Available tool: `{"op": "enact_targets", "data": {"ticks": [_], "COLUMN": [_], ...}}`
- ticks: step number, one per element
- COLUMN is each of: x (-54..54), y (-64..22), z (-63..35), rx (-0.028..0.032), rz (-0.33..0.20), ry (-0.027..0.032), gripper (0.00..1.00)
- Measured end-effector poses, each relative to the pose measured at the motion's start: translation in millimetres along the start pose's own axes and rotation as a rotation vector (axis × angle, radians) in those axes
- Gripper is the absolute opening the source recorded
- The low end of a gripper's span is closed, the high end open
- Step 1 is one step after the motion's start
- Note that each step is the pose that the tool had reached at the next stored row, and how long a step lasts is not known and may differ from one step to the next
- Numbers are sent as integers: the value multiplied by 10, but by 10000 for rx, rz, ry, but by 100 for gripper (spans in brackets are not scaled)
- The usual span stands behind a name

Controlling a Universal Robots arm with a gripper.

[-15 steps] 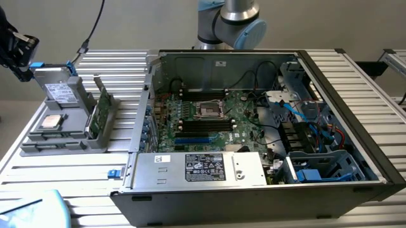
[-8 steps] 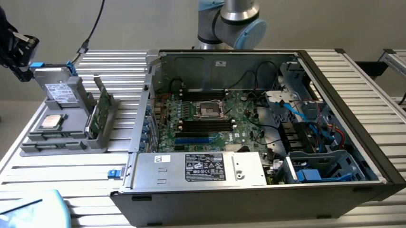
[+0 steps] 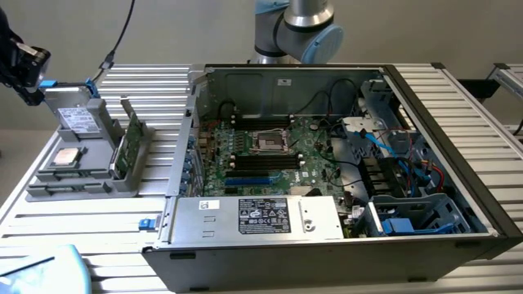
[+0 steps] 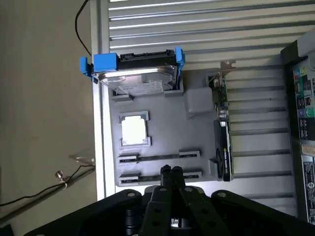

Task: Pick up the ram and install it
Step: 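Pick up the ram and move it above insertion slot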

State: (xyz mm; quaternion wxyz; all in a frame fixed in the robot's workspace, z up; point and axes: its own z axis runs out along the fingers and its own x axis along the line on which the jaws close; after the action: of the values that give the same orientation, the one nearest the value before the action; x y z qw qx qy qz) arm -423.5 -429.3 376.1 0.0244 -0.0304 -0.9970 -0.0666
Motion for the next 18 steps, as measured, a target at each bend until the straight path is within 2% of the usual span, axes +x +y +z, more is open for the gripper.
{"op": "enact_targets", "data": {"ticks": [8, 18], "x": [-1, -3], "y": [-2, -6], "z": [8, 47], "rx": [70, 32], "rz": [-1442, -3250], "ry": [193, 432], "gripper": [11, 11]}}
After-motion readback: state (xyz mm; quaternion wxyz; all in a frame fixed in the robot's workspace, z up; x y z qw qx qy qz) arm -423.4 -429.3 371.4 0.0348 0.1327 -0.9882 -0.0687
